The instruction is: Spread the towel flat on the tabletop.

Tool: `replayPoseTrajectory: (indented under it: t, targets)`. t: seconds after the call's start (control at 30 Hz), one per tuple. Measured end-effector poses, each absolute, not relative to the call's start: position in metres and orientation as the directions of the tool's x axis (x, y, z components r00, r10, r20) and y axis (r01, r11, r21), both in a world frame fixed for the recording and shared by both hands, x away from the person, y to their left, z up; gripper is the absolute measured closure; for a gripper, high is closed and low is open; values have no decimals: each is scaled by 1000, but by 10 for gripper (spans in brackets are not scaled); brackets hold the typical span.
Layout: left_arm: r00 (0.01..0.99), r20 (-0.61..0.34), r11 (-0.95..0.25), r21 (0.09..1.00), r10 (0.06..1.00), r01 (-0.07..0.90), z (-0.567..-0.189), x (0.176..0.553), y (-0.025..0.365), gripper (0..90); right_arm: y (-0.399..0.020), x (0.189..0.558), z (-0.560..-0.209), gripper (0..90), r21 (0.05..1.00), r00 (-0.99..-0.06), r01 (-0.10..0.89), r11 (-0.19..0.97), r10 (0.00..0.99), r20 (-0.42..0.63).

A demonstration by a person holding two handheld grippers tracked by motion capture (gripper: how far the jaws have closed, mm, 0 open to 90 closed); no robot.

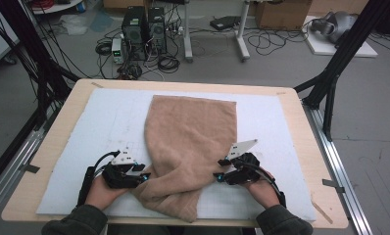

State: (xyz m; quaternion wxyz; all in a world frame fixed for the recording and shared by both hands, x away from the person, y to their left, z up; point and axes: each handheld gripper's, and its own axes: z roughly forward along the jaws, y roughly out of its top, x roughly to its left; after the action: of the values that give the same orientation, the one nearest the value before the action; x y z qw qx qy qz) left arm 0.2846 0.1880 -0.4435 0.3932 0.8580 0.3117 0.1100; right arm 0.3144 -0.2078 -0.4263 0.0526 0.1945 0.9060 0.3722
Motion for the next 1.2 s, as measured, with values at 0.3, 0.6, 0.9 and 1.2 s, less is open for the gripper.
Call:
replayPoseTrajectory:
  t: [0.3, 0.6, 0.9, 1.2]
  targets:
    - [761, -3, -503, 749, 648, 431, -438, 274, 187, 858, -200, 324, -436, 466, 675, -913, 332, 659, 405, 54]
    - [676, 4, -384, 825, 737, 414, -423, 228, 227, 859, -201, 325, -436, 488, 671, -911, 339, 659, 409, 58]
    - [707, -45, -356, 840, 706, 409, -413, 223, 229, 567, -203, 321, -430, 483, 687, -911, 325, 650, 411, 42]
    - [791, -85, -452, 782, 605, 429, -435, 244, 203, 572, -200, 310, -425, 455, 738, -944, 278, 615, 319, 91]
